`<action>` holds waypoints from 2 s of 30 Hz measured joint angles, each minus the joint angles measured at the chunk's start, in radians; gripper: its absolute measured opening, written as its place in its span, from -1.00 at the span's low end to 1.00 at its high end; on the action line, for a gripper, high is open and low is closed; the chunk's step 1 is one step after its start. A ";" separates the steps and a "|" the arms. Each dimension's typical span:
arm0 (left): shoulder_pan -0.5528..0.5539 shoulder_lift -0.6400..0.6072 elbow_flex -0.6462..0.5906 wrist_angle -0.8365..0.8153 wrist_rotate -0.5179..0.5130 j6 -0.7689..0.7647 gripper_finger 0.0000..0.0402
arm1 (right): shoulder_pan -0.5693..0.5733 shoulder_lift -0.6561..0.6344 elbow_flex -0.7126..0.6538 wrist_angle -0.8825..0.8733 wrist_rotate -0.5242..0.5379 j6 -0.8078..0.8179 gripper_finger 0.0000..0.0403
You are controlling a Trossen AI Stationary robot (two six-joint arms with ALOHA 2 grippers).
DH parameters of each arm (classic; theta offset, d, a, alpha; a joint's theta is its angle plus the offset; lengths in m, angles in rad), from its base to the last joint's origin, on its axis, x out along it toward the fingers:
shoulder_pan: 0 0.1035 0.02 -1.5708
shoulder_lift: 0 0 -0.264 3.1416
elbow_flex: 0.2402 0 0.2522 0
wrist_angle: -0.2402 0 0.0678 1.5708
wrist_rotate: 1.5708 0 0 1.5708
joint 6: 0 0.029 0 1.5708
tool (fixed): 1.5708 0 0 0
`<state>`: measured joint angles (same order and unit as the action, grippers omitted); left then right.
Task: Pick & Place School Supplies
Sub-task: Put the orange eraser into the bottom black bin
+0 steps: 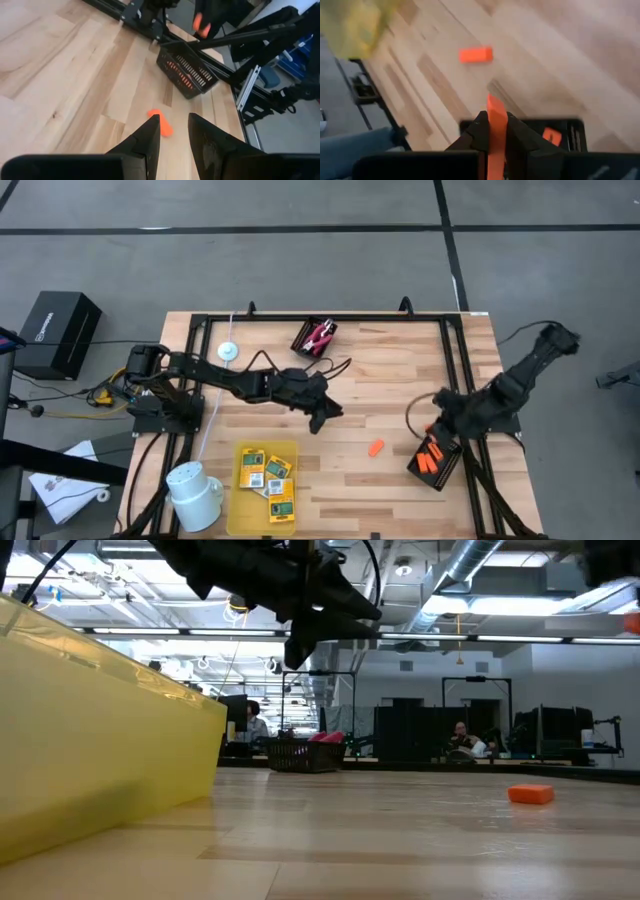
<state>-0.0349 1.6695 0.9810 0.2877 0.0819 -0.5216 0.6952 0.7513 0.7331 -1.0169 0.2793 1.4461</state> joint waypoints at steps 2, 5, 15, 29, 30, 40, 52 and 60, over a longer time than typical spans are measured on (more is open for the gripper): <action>0.001 0.000 0.000 0.010 -0.005 0.000 -0.53 | 0.080 0.001 -0.046 0.012 0.014 0.109 -0.89; 0.006 0.000 0.000 0.018 -0.011 0.000 -0.53 | 0.188 0.014 -0.095 0.020 0.038 0.261 -0.89; 0.009 0.000 0.000 0.039 -0.012 0.000 -0.53 | 0.406 0.112 -0.219 0.131 0.044 0.561 -0.89; 0.009 0.000 0.000 0.054 -0.030 -0.015 -0.53 | 0.388 0.204 -0.237 0.200 0.071 0.597 -0.49; 0.009 0.000 0.000 0.055 -0.030 -0.015 -0.53 | 0.384 0.204 -0.237 0.210 0.082 0.597 -0.38; 0.009 0.000 0.000 0.068 -0.030 -0.037 -0.53 | 0.379 0.203 -0.196 0.318 0.307 0.554 0.10; 0.009 0.000 0.000 0.081 -0.030 -0.044 -0.53 | 0.188 0.239 -0.010 0.350 0.434 0.103 -0.96; 0.007 0.000 0.000 0.089 -0.030 -0.044 -0.53 | 0.041 0.345 -0.044 0.504 0.247 -0.006 -1.00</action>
<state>-0.0277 1.6695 0.9813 0.3771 0.0521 -0.5652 0.7364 1.0963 0.6887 -0.5133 0.5266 1.4403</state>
